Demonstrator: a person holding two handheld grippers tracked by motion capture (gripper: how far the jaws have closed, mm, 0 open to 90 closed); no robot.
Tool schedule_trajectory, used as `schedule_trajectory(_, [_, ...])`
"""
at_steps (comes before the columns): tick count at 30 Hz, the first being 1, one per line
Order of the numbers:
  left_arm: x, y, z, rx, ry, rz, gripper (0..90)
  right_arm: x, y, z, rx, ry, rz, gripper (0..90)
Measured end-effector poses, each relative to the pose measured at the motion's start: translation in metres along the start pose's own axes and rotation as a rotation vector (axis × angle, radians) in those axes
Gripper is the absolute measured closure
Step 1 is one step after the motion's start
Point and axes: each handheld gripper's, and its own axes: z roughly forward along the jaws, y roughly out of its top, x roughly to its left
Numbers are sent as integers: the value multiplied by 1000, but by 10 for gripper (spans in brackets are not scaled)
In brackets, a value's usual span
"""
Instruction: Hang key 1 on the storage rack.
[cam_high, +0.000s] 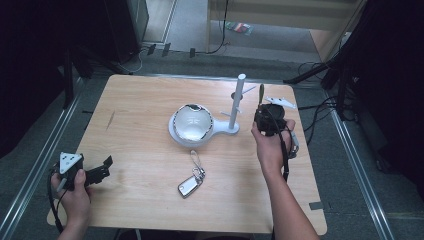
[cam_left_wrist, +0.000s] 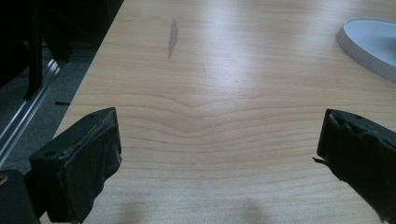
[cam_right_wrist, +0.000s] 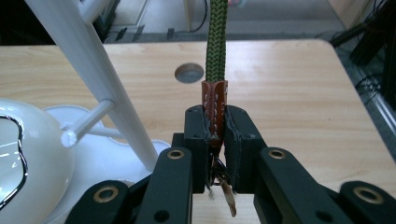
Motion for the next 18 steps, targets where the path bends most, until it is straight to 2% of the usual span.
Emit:
schedule_trajectory(2, [0, 0, 0, 1, 0, 0, 0, 1, 0, -1, -14, -2, -7, 813])
schedule_trajectory(3, [0, 0, 0, 0, 0, -2, 0, 2, 1, -3, -51, -15, -38, 813])
schedule_trajectory(5, [0, 0, 0, 0, 0, -2, 0, 2, 1, -4, -62, -12, -37, 813])
schedule_trajectory(6, [0, 0, 0, 0, 1, -2, 0, 3, 2, -7, -98, -22, -47, 813])
schedule_trajectory(7, [0, 0, 0, 0, 1, -2, 0, 3, 2, -7, -98, -22, -47, 813])
schedule_trajectory(8, [0, 0, 0, 0, 0, -2, 0, 3, 2, -10, -133, -12, -66, 813])
schedule_trajectory(9, [0, 0, 0, 0, 0, -2, 0, 3, 2, -10, -133, -12, -66, 813])
schedule_trajectory(11, [0, 0, 0, 1, 1, -3, 0, 6, 1, -13, -161, -8, -104, 812])
schedule_trajectory(18, [0, 0, 0, 2, 0, -3, 0, 10, 0, -10, -150, -13, -126, 812])
